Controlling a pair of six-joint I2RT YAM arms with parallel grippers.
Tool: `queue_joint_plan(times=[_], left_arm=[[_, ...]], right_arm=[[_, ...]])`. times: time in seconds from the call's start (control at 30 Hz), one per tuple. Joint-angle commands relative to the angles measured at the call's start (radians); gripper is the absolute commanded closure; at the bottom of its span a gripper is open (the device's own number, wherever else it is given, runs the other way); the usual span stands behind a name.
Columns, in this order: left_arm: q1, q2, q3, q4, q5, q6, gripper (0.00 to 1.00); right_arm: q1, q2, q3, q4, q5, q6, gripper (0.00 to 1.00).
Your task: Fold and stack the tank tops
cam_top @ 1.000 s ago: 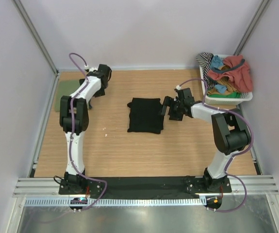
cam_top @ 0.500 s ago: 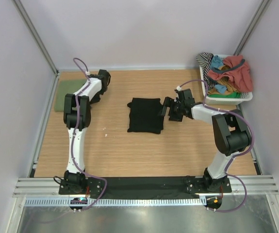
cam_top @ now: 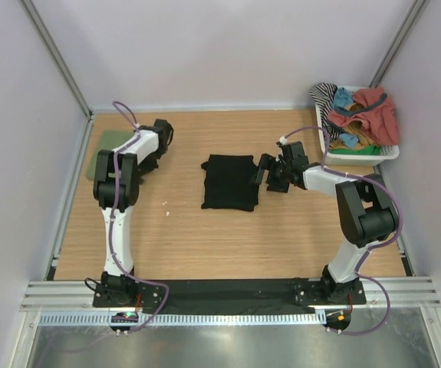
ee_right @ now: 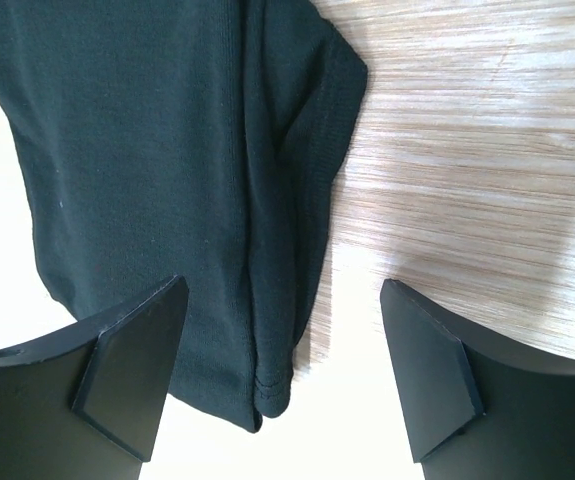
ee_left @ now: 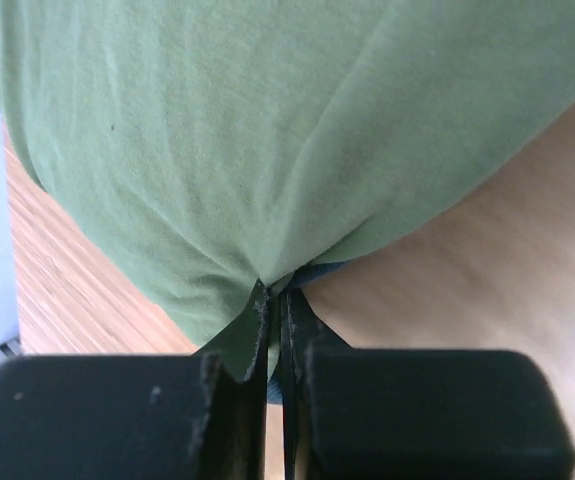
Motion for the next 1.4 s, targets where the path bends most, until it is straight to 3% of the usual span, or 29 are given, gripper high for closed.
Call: queue_joint_plan(times=[0.0,0.1,0.27,0.4,0.5,0.67,0.83,1.13,1.37], left_arm=[[-0.071,-0.109,-0.086,0.031,0.085,-0.056,1.0],[-0.175,-0.19,-0.164,0.06,0.132,-0.084,1.0],[-0.259,-0.33,-0.282,0.142,0.281,-0.156,1.0],[-0.309,-0.367,-0.35,0.165,0.344,-0.242,0.92],[-0.353,-0.37,-0.369,0.188,0.375,-0.279,0.6],[-0.41,-0.379,-0.352,0.183,0.393,-0.288,0.38],[-0.433,-0.425,-0.349,0.2,0.433,-0.287,0.34],[-0.427,-0.348,-0.304,0.3,0.501,-0.3,0.28],[-0.415,-0.419,-0.365,0.294,0.363,-0.334,0.28]], right_arm=[[0.006,-0.04,-0.013,0.043,0.001,-0.005,0.16],[0.004,-0.04,-0.027,0.051,0.01,-0.007,0.16],[0.004,-0.032,-0.032,0.058,0.01,-0.005,0.16],[0.006,-0.03,-0.039,0.069,0.009,-0.004,0.15],[0.004,-0.027,-0.044,0.075,0.01,-0.002,0.15],[0.004,-0.03,-0.045,0.08,0.019,-0.002,0.15],[0.004,-0.024,-0.05,0.089,0.012,0.007,0.18],[0.006,0.049,-0.038,0.143,-0.018,0.039,0.23],[0.012,0.066,-0.028,0.138,0.019,0.042,0.3]])
